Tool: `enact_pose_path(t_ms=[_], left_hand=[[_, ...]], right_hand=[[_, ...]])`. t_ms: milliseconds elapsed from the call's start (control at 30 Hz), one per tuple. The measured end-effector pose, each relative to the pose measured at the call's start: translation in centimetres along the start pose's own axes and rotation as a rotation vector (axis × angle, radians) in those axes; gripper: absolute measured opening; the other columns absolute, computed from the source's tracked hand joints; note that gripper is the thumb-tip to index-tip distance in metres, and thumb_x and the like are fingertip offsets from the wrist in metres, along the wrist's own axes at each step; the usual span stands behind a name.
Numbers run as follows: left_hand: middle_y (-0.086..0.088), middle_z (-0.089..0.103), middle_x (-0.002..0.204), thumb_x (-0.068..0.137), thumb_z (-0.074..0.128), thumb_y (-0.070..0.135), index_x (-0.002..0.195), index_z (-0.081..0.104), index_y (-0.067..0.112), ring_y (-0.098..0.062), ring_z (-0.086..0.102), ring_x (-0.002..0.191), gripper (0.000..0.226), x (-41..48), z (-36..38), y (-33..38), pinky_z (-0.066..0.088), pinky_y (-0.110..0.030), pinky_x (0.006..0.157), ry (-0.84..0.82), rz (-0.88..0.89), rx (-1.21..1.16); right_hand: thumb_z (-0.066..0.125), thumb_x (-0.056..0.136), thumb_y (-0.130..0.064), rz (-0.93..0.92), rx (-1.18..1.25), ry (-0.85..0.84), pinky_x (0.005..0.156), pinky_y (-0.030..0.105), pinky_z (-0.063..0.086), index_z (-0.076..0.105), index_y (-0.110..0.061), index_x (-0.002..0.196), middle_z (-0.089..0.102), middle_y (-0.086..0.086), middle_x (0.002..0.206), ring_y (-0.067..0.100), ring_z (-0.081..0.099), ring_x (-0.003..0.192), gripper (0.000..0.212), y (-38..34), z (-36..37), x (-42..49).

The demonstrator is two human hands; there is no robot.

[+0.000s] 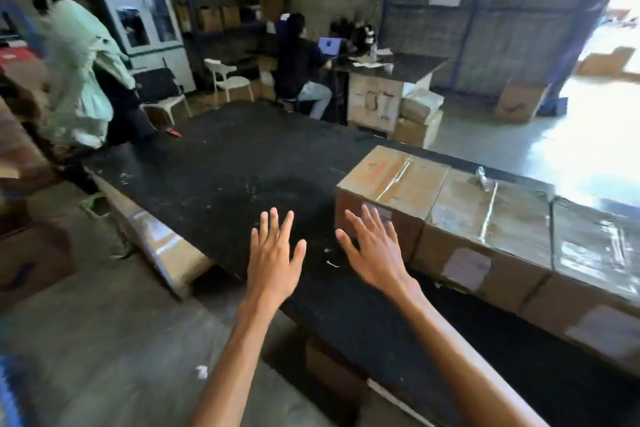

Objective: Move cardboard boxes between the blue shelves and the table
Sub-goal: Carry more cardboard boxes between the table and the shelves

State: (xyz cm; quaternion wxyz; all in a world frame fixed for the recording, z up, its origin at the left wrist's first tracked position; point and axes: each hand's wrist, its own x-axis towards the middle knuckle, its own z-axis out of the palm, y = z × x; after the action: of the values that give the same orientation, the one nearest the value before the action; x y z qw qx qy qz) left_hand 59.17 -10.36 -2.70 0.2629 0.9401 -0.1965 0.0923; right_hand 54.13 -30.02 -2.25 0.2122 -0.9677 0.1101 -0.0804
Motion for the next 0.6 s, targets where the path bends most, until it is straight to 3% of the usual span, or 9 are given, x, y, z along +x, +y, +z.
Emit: enact_pose_path(t_ms=[267, 600], left_hand=[[-0.008, -0.007, 0.172, 0.109, 0.039, 0.042, 0.165, 0.008, 0.023, -0.022, -0.013, 0.159, 0.067, 0.0, 11.3, 20.8, -0.006, -0.038, 0.129, -0.208, 0.223, -0.130], [-0.003, -0.008, 0.172, 0.105, 0.051, 0.042, 0.165, 0.006, 0.029, -0.016, -0.016, 0.157, 0.076, 0.9, 21.8, 36.8, -0.008, -0.036, 0.129, -0.391, 0.479, -0.182]], right_hand=[[0.030, 0.106, -0.063, 0.246, -0.048, 0.119, 0.128, 0.051, 0.003, 0.027, -0.032, 0.164, 0.010, 0.008, 0.175, 0.024, -0.001, 0.162, 0.066, 22.2, -11.6, -8.1], [0.045, 0.104, -0.062, 0.531, -0.076, 0.206, 0.129, 0.052, 0.010, 0.020, -0.032, 0.166, 0.010, 0.010, 0.174, 0.026, 0.007, 0.162, 0.073, 39.5, -20.3, -16.5]])
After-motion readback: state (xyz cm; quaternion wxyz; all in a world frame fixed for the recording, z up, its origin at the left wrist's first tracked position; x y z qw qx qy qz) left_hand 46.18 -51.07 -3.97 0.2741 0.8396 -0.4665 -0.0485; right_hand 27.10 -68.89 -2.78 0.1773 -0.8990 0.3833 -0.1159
